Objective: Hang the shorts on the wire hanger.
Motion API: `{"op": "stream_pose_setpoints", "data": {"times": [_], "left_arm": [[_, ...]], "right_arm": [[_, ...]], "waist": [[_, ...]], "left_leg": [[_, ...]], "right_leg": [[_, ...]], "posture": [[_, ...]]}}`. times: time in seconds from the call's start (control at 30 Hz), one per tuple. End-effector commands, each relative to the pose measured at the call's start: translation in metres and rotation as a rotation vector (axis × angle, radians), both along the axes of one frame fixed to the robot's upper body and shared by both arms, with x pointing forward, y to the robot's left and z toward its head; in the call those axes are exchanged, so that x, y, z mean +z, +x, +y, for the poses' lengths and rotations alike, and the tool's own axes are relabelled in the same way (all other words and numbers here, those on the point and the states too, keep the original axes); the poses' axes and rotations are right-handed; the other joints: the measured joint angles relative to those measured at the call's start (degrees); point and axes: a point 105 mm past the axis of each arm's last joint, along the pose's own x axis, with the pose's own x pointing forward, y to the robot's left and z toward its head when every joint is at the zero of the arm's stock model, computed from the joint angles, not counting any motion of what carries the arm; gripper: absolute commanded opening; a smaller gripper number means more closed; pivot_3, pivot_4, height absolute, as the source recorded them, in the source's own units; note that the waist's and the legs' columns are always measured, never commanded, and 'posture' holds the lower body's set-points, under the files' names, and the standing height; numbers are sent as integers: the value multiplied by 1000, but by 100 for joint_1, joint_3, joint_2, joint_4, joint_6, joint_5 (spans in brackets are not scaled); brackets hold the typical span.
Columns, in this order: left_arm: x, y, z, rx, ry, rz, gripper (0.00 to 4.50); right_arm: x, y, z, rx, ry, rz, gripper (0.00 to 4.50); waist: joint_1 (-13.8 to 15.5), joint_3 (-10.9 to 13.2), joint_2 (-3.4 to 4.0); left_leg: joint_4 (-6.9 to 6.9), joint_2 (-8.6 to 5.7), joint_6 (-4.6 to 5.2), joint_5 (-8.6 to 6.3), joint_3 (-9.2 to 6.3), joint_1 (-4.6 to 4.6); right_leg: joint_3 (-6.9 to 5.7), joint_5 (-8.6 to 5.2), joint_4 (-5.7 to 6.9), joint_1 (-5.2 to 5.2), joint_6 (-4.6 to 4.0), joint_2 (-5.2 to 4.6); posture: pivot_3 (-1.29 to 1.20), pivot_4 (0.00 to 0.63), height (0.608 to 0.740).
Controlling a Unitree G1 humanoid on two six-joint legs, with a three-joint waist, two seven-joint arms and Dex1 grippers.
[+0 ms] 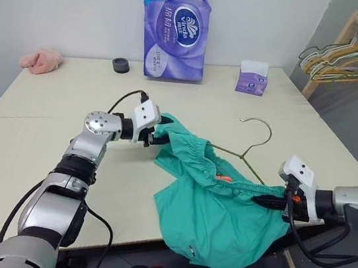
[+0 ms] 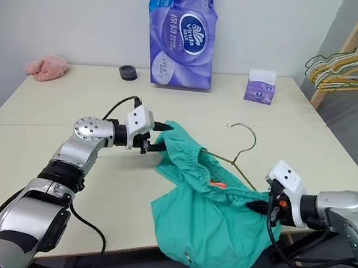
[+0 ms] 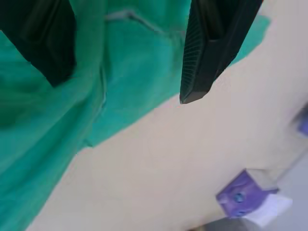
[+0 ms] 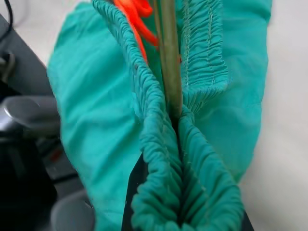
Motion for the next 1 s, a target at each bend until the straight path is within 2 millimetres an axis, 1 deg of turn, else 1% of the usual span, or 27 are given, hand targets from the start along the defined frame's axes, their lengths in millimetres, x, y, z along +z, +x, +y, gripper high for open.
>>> {"op": "stream_pose_setpoints", "data": {"times": [0.03, 0.2, 0.27, 0.33, 0.37, 0.47, 0.6, 0.7, 0.83, 0.9, 0.93, 1.0], "left_arm": [[33, -3, -12, -15, -129, -24, 2794], [37, -31, -48, -134, -188, 61, 2794], [38, -47, -72, -229, -192, 98, 2794], [37, -58, -85, -284, -165, 109, 2794], [36, -62, -93, -308, -144, 104, 2794], [41, -75, -123, -401, -134, 89, 2794], [50, -80, -147, -450, -158, 55, 2794], [56, -86, -167, -508, -175, 33, 2794], [64, -91, -181, -547, -197, 7, 2794], [69, -94, -187, -560, -209, -1, 2794], [72, -95, -191, -572, -218, -7, 2794], [78, -98, -196, -591, -230, -17, 2794]], "right_arm": [[6, -1, -15, -186, 77, 13, 0], [-13, -17, -51, -482, 94, 123, 0], [-13, -21, -72, -636, 121, 128, 0], [-9, -22, -87, -727, 141, 105, 0], [-2, -19, -100, -791, 145, 71, 0], [21, -12, -152, -1055, 146, -40, 0], [41, -11, -190, -1239, 137, -100, 0], [66, -8, -220, -1379, 118, -155, 0], [89, -3, -244, -1491, 70, -206, 0], [99, 0, -253, -1527, 56, -228, 0], [107, 3, -259, -1551, 53, -247, 0], [120, 7, -270, -1581, 45, -278, 0]], "waist": [[14, 1, -1], [53, 1, 1], [44, 3, 3], [38, 12, 17], [15, 15, 25], [-42, 25, 55], [-95, 33, 66], [-181, 44, 81], [-239, 73, 115], [-303, 76, 114], [-336, 80, 116], [-374, 103, 146]], "left_leg": [[-1, 0, 0, 0, -1, -1], [-1, -4, 4, -3, -1, -4], [-2, -3, 4, -3, 0, -3], [0, -4, 4, -3, 0, -1], [0, -5, 4, -3, 5, 1], [-1, -6, 5, -2, 12, 14], [-4, -4, 9, -3, 21, 14], [-6, 2, 9, -3, 24, 12], [-7, -2, 34, -17, 75, 10], [-8, -1, 45, -24, 95, 17], [-9, 1, 47, -25, 101, 19], [-8, 0, 54, -29, 124, 22]], "right_leg": [[-1, 0, 0, 1, 1, -1], [2, 2, -3, 1, 3, -7], [2, 2, -1, 1, 3, -7], [3, 2, 2, 4, 3, -7], [8, 3, 1, 5, 5, -7], [11, 2, -7, 20, 7, -4], [21, 0, -14, 23, 9, 12], [34, -1, -16, 23, 10, 35], [91, -18, -22, 27, 42, 65], [114, -34, -23, 27, 69, 69], [120, -35, -23, 27, 73, 71], [141, -33, -27, 25, 83, 72]], "posture": [[-194, 75, 740], [-218, 89, 740], [-239, 96, 740], [-250, 100, 740], [-266, 105, 740], [-283, 109, 740], [-295, 113, 740], [-301, 116, 740], [-301, 120, 740], [-297, 124, 740], [-297, 124, 740], [-292, 129, 740]]}}
